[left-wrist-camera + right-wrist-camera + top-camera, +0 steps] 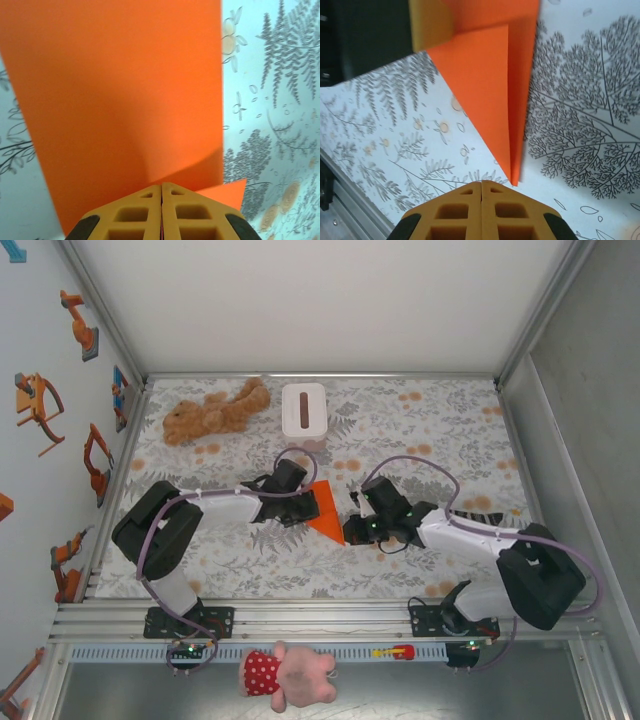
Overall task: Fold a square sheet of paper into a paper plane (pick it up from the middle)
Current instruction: Third fold the triangle at the center of the table, then fourth fold the wing at the center of the table.
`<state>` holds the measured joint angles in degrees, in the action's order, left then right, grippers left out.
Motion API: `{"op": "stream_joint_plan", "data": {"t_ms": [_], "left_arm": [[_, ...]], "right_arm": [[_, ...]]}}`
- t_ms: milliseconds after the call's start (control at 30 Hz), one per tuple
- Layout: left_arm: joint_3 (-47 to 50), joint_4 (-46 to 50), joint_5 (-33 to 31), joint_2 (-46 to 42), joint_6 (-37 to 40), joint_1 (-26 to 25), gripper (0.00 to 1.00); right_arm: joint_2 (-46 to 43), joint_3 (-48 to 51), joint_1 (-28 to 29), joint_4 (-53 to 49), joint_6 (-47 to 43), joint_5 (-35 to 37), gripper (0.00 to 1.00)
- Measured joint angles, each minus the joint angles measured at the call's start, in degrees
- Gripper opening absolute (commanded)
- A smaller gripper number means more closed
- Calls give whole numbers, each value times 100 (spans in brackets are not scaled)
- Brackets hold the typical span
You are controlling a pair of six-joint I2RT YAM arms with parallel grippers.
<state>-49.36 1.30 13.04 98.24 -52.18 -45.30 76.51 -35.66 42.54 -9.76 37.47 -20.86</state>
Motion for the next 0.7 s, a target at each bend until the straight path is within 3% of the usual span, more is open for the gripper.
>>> {"op": "stream_joint_plan", "data": {"t_ms": [233, 467, 700], "left_arm": [[83, -55, -90, -350, -131, 0, 22], [946, -367, -291, -1182, -756, 39, 45], [1508, -544, -367, -1582, -1237, 170, 49]], "right_arm": [[313, -240, 0, 188, 129, 105, 7], [901, -728, -4, 629, 262, 44, 11], [1327, -957, -4, 743, 219, 31, 22]]}}
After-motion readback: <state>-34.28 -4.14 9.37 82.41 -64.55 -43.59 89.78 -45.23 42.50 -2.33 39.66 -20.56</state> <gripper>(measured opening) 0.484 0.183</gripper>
